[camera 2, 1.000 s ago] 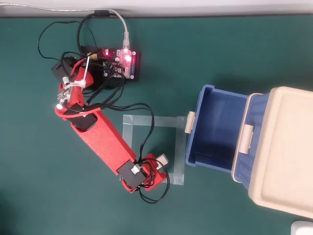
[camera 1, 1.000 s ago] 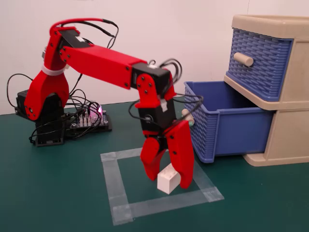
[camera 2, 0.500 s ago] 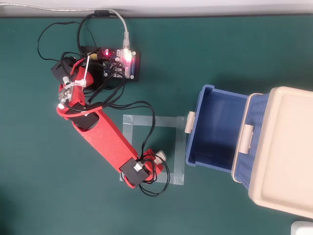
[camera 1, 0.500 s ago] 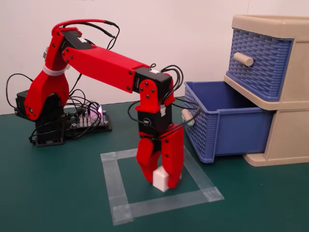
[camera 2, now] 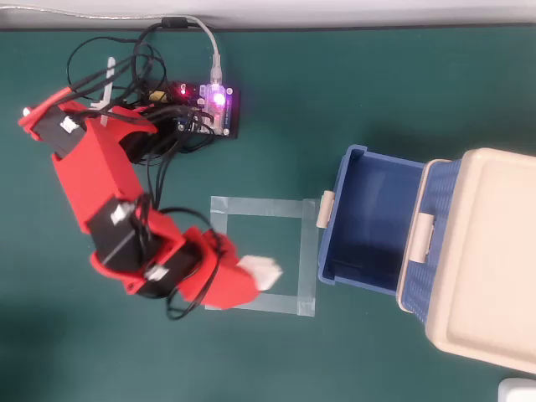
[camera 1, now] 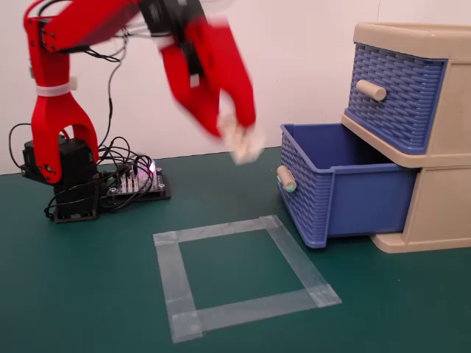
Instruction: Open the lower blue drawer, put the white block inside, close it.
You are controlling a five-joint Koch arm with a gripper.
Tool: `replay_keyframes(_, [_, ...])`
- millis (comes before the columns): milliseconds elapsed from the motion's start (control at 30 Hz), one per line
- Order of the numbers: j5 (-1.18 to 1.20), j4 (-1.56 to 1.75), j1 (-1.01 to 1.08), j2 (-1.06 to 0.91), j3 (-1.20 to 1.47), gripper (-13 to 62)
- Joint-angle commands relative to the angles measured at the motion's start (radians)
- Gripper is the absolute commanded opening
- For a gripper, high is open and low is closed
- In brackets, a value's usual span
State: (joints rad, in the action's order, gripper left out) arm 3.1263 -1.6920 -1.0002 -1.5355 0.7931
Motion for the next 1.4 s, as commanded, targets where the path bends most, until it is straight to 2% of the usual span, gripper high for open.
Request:
replay_keyframes(0, [0.147, 0.071, -0.146, 0.048, -0.092, -8.0])
replay_keyframes(200, [0.209, 0.107, -0.285, 0.339, -0.413, -8.0])
replay_keyframes(367, [0.252, 0.083, -0.337, 0.383, -0.43, -6.8])
replay_keyframes(400, [0.261, 0.084, -0.337, 0.385, -0.43, -2.1])
replay_keyframes(433, [0.273, 0.094, -0.339, 0.397, -0.431, 11.1])
replay_keyframes(500, [0.279, 0.103, -0.341, 0.434, -0.445, 30.1])
replay_keyframes(533, [0.279, 0.106, -0.339, 0.442, -0.454, 33.7])
replay_keyframes(700, [0.282, 0.078, -0.334, 0.357, -0.565, 34.1])
replay_keyframes(833, [0.255, -0.192, -0.337, 0.172, -0.541, 34.0])
replay_keyframes(933, [0.075, -0.276, -0.334, 0.161, -0.411, 34.0])
replay_keyframes(1067, [-0.359, -0.275, -0.322, 0.15, -0.14, 33.9])
replay_keyframes(1167, [-0.6, -0.264, -0.301, 0.156, -0.101, 33.8])
replay_keyframes(1367, [-0.535, -0.16, -0.31, 0.247, -0.107, 33.7])
